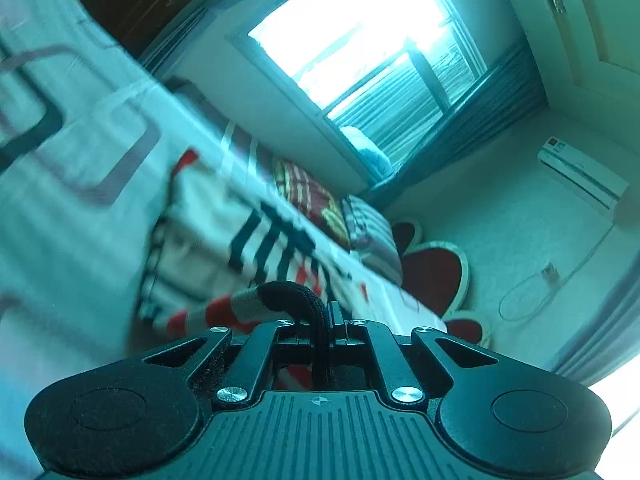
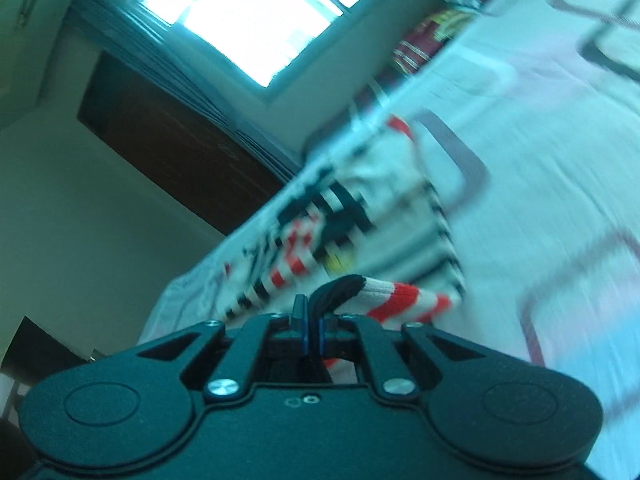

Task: Fold small clothes
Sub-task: 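Lift the hem with both grippers and fold it over toward the black collar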

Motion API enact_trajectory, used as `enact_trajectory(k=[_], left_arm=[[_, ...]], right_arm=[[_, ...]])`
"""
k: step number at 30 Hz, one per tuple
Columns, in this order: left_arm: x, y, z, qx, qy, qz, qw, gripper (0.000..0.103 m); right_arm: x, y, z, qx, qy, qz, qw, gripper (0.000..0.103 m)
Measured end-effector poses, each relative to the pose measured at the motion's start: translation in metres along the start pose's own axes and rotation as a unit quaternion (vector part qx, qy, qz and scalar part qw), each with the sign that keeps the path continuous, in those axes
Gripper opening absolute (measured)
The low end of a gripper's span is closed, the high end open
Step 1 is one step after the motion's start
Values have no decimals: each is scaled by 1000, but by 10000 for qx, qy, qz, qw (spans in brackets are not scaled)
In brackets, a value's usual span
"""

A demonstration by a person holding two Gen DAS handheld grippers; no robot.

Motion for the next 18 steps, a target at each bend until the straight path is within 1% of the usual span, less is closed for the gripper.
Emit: enact_trajectory(k=[3, 6, 8, 10, 11, 14, 17, 18], left_arm=[[40, 5, 19, 26, 15, 64, 10000, 5], [83, 3, 49, 178, -137, 100, 9997, 5], [108, -3, 76, 402, -255, 75, 9988, 5], [130, -18, 105, 663, -416, -1, 9969, 5], [138, -25, 118, 771, -480, -14, 9959, 5], [161, -45, 157, 1077, -645, -15, 9921, 6], [177, -68, 192, 1362, -746, -123, 9878, 6], [181, -78, 203, 1510, -721, -193, 9857, 6]], right_arm=[[41, -4, 18, 70, 57, -30, 10000, 5], [83, -2, 42, 94, -76, -1, 9999, 6], [109, 4, 61, 228, -205, 153, 9994, 6], [127, 17, 81, 480, -300, 557, 9968, 6], [136, 23, 93, 562, -344, 696, 9954, 6], [158, 43, 134, 604, -470, 933, 9927, 6], [176, 71, 176, 489, -592, 1240, 9893, 6], [183, 81, 189, 559, -576, 1364, 9874, 13]])
Point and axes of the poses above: each gripper's, at about its wrist camera, not at the fingertips, and z roughly the way its jaws point, y to its right, x to its top, the point moved 8 cm from there along z, roughly the way its jaws point, and after that the axes turned 13 degrees about -y, right-handed, at the moved point
